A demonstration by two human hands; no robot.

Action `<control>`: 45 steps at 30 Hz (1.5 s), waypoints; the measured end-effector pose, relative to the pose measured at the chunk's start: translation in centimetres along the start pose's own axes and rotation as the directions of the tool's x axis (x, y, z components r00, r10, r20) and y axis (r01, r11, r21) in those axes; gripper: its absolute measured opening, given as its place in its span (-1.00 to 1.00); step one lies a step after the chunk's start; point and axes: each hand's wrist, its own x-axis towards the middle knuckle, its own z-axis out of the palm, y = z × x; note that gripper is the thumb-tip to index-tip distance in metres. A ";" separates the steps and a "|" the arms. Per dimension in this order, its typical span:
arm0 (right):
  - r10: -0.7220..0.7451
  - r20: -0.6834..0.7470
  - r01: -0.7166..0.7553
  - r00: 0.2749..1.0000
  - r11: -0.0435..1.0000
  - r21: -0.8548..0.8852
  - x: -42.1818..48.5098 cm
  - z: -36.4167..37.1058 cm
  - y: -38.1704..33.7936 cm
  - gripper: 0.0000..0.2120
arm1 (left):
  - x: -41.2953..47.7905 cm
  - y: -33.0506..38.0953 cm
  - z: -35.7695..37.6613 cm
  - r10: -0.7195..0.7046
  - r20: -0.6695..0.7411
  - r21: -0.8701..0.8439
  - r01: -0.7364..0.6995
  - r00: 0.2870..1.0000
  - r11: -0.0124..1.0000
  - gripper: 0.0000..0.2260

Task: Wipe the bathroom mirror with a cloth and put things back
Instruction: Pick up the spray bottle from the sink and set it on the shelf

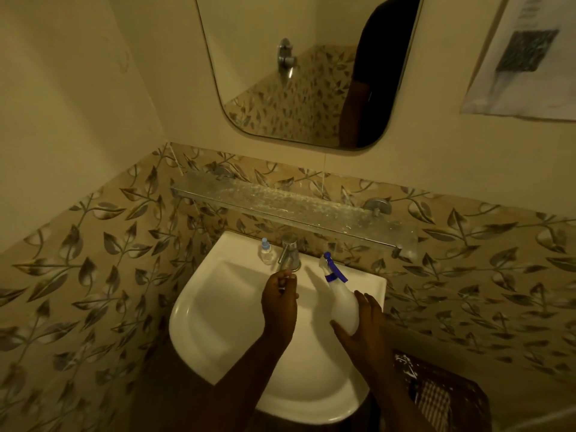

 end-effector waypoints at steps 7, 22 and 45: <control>-0.209 -0.034 0.209 0.977 0.927 0.310 -2.3 -0.6 -2.8 -0.07 | -1.9 1.2 -0.1 -0.079 0.194 -0.115 0.103 0.978 0.988 -0.72; -0.491 -0.030 0.355 0.871 0.584 0.730 -3.6 0.2 -12.8 -0.15 | -2.9 9.4 -12.1 0.064 0.489 -0.087 -0.024 0.870 0.996 -0.57; 0.082 0.674 -0.591 0.735 -0.412 0.694 -3.8 4.7 -24.1 -0.41 | 0.0 7.9 -12.4 0.210 0.006 0.369 -0.198 0.978 0.908 -0.49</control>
